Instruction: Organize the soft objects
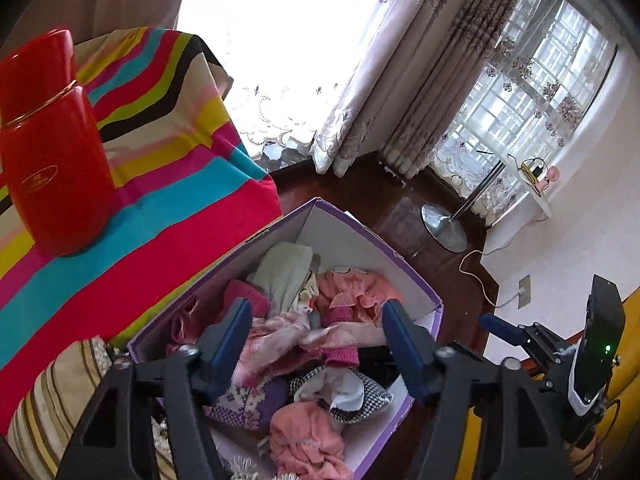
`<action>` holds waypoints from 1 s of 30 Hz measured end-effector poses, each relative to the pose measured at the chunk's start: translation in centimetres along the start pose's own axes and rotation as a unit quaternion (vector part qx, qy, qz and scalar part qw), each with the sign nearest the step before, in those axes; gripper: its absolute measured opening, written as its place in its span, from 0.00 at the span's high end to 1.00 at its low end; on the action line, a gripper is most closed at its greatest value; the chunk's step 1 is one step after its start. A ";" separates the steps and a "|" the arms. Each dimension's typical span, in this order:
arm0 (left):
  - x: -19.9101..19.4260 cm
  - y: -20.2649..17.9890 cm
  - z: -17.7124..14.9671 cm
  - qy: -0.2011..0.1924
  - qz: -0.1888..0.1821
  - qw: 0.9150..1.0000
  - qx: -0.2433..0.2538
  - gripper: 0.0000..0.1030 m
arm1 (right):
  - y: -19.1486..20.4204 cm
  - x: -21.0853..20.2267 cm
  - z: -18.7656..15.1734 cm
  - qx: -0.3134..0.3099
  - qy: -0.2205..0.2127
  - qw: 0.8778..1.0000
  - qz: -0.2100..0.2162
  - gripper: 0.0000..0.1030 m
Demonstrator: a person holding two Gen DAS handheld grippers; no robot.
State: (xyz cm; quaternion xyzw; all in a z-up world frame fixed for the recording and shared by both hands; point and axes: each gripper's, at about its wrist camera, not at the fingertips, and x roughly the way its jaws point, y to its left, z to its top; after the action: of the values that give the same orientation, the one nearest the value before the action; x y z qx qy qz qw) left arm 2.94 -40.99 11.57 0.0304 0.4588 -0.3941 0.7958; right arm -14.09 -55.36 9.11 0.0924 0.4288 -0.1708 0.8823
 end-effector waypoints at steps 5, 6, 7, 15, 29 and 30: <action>-2.4 1.4 -2.4 -0.002 -0.003 0.999 -0.032 0.33 | 0.8 -0.9 -0.6 -0.007 0.000 1.000 0.010 0.31; -3.1 1.7 -3.0 -0.005 -0.003 0.999 -0.039 0.33 | 1.1 -1.1 -0.8 -0.009 0.001 1.000 0.012 0.31; -3.7 1.9 -3.6 -0.008 -0.004 0.999 -0.046 0.33 | 1.5 -1.3 -1.0 -0.011 0.002 1.000 0.017 0.31; -8.3 4.2 -9.3 -0.029 -0.006 0.992 -0.125 0.30 | 5.3 -2.8 -2.6 -0.038 0.006 0.998 0.042 0.28; -6.2 3.5 -11.8 -0.012 0.046 0.993 -0.104 0.01 | 6.5 -2.2 -3.0 -0.040 0.024 0.999 0.009 0.27; -6.2 3.5 -11.8 -0.011 0.047 0.993 -0.105 0.01 | 6.4 -2.1 -3.1 -0.039 0.028 0.999 0.007 0.27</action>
State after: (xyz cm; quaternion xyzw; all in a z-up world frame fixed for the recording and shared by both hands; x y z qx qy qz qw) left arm -4.76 -30.00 8.33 -0.0367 0.4868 -0.3064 0.8172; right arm -15.09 -48.03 9.00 0.0659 0.4586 -0.1449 0.8743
